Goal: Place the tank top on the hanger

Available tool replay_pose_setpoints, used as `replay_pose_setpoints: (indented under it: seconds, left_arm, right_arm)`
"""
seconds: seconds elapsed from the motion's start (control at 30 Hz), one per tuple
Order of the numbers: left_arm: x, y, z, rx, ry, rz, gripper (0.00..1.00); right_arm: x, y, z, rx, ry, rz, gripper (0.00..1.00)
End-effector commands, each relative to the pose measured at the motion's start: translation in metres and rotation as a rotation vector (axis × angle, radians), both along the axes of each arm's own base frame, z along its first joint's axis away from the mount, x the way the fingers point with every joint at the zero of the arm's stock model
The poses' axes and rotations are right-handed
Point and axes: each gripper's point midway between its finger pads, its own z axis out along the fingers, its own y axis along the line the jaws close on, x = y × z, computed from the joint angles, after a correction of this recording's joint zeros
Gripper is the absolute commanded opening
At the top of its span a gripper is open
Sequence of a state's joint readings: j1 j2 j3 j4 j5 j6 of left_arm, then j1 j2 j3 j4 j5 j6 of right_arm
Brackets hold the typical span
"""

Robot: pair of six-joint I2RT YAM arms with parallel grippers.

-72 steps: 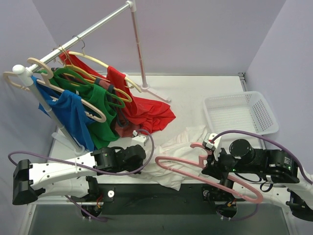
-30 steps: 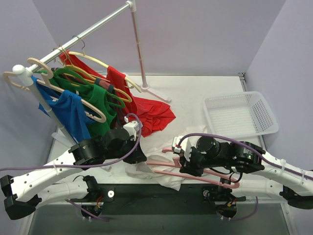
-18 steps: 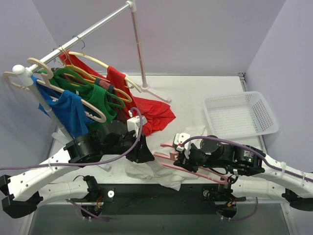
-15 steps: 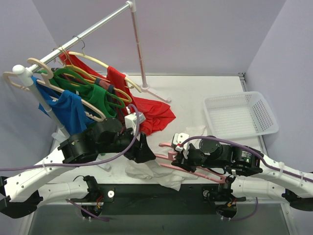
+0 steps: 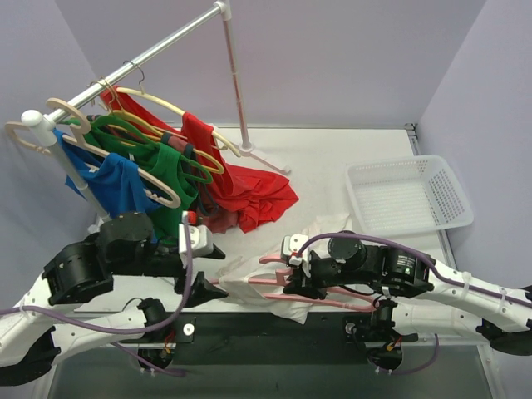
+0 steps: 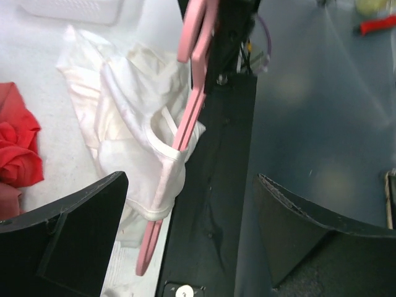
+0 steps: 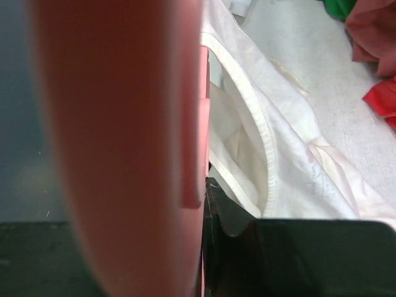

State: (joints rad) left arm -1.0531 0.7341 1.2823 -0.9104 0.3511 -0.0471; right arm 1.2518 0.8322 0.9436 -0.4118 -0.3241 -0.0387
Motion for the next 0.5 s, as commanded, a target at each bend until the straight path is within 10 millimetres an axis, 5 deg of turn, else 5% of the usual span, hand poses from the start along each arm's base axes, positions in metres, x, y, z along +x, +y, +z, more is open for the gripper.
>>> replay_pose_setpoints:
  seconds: [0.0,0.37,0.43,0.47]
  left_arm:
    - [-0.014,-0.009,-0.037,0.121,-0.05,-0.216,0.92]
    - [0.007,-0.042,-0.096,0.305,-0.096,-0.268,0.88]
    - [0.009,-0.044,-0.102,0.317,-0.095,-0.259,0.78]
    - [0.011,-0.045,-0.107,0.331,-0.088,-0.249,0.65]
  right_arm:
    - [-0.009,0.018,0.038,0.116,-0.039,0.097,0.0]
    - [-0.015,0.023,0.054,0.137,-0.045,0.148,0.0]
    - [-0.014,0.023,0.056,0.145,-0.048,0.144,0.0]
    - [-0.014,0.022,0.056,0.147,-0.048,0.137,0.0]
